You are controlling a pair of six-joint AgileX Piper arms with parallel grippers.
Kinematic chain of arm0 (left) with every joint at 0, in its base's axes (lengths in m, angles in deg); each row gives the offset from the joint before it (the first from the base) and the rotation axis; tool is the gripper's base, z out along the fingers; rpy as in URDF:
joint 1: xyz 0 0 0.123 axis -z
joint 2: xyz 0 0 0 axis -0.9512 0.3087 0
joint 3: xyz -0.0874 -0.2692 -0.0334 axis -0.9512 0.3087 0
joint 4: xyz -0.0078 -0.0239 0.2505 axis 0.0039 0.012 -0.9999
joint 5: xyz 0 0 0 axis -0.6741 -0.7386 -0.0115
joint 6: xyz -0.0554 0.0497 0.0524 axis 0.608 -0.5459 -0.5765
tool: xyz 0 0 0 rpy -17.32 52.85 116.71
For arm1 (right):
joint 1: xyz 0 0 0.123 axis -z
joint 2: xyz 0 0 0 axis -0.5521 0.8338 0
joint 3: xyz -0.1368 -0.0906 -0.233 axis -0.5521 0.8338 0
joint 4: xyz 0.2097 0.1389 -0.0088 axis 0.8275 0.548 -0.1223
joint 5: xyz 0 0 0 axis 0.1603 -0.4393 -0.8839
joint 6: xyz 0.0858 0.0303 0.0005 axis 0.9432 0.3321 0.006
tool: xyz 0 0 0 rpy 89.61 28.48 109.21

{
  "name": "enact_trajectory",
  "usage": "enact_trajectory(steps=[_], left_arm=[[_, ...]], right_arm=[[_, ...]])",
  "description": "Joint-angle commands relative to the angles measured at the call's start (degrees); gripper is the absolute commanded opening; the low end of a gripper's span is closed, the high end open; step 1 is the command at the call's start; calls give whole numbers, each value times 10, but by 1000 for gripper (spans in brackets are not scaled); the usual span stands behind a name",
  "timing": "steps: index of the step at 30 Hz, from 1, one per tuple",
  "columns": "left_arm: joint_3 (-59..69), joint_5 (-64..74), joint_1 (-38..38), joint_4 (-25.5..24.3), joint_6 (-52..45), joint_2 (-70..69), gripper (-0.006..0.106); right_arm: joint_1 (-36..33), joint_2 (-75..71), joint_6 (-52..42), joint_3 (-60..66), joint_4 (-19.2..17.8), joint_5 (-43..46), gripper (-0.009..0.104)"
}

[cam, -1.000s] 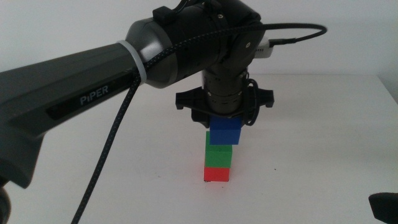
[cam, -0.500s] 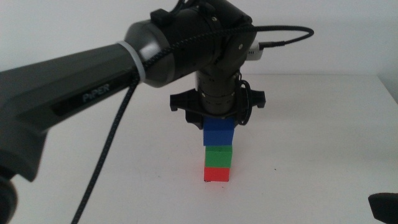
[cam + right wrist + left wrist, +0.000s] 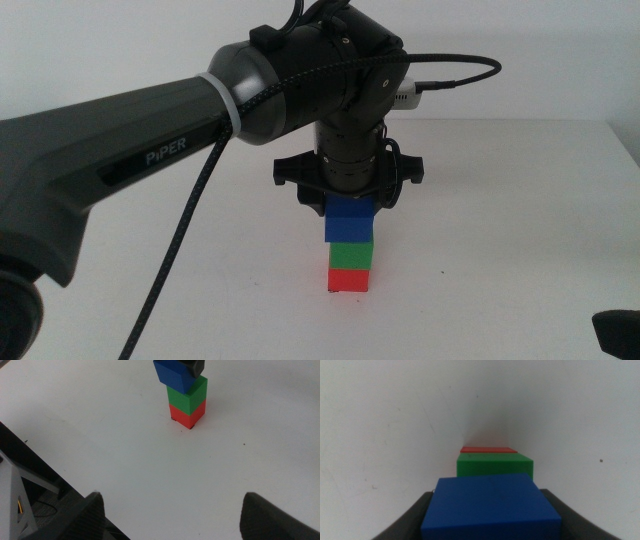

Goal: Stack red cubes first, then green, then blue cubes in a specific spot.

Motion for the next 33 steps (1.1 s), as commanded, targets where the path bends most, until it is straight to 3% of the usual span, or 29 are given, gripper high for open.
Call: enact_trajectory(steps=[1, 13, 33], left_arm=[[2, -2, -1, 5, 2, -5, -2], [0, -2, -6, 20, -53, -7, -2], [1, -28, -13, 25, -41, -8, -2]], right_arm=[[0, -3, -6, 2, -1, 5, 93], [0, -3, -6, 2, -1, 5, 93], [0, -3, -6, 2, -1, 5, 93]])
